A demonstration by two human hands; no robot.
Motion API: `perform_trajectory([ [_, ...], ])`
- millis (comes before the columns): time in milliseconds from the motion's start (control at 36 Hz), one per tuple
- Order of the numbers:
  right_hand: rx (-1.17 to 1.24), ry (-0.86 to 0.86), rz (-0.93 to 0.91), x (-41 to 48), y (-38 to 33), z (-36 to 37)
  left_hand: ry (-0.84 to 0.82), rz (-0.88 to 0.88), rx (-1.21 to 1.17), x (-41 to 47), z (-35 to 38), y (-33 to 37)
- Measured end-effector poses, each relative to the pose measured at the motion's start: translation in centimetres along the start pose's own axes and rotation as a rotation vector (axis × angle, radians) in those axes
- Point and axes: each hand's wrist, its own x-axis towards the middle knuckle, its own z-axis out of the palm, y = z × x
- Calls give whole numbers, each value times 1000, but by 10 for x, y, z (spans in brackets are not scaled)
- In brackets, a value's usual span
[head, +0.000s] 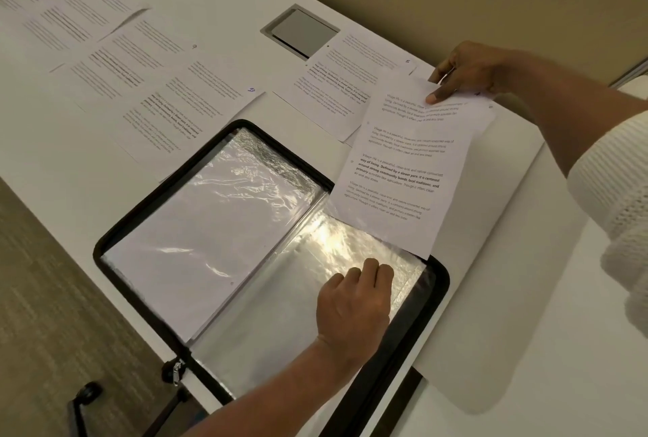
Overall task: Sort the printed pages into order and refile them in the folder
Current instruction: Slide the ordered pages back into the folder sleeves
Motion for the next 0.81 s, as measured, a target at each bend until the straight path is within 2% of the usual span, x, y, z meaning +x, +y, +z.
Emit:
perform_trajectory([
  [167, -26, 11, 29, -6, 5, -2, -107, -66, 73, 0, -3, 4],
  [333, -29, -3, 45, -5, 12, -6, -91, -182, 52, 20, -11, 13],
  [806, 47, 9, 50, 5, 24, -1, -6, -145, 17, 23, -9, 11],
])
